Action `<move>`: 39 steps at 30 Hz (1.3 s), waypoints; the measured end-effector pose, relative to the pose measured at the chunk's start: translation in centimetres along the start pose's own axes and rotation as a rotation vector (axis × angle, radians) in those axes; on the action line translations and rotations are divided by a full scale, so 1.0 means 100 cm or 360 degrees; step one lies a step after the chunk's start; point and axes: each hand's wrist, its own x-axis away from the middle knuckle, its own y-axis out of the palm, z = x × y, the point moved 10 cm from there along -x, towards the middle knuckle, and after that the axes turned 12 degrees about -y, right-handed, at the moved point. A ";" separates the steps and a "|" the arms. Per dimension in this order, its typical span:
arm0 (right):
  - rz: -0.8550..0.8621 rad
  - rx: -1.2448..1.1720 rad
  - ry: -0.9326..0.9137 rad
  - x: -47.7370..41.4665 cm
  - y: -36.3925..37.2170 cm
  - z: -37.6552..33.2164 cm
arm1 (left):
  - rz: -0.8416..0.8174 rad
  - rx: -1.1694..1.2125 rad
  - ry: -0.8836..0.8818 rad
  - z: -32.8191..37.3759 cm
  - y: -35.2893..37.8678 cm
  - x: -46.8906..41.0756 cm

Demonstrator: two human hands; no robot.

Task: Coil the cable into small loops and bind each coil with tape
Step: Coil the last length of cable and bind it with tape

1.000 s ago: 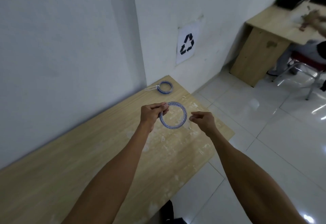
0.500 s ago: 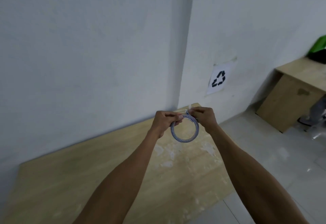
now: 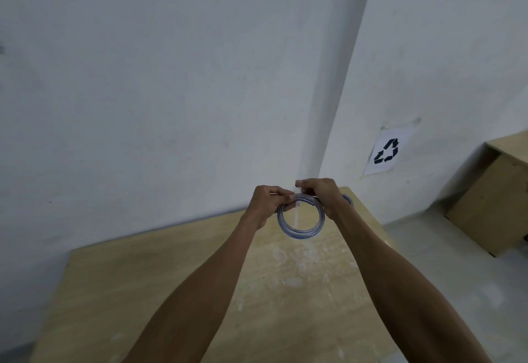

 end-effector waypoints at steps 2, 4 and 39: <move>-0.0009 0.0059 0.0012 0.000 0.006 -0.001 | -0.0022 -0.0009 0.0003 0.000 -0.002 0.000; -0.0006 0.0088 0.0021 0.000 0.010 -0.002 | -0.0027 -0.0010 0.0027 0.004 -0.002 0.000; -0.0273 0.0111 -0.0704 0.027 0.051 -0.056 | 0.0470 0.0226 0.0289 0.026 -0.057 0.013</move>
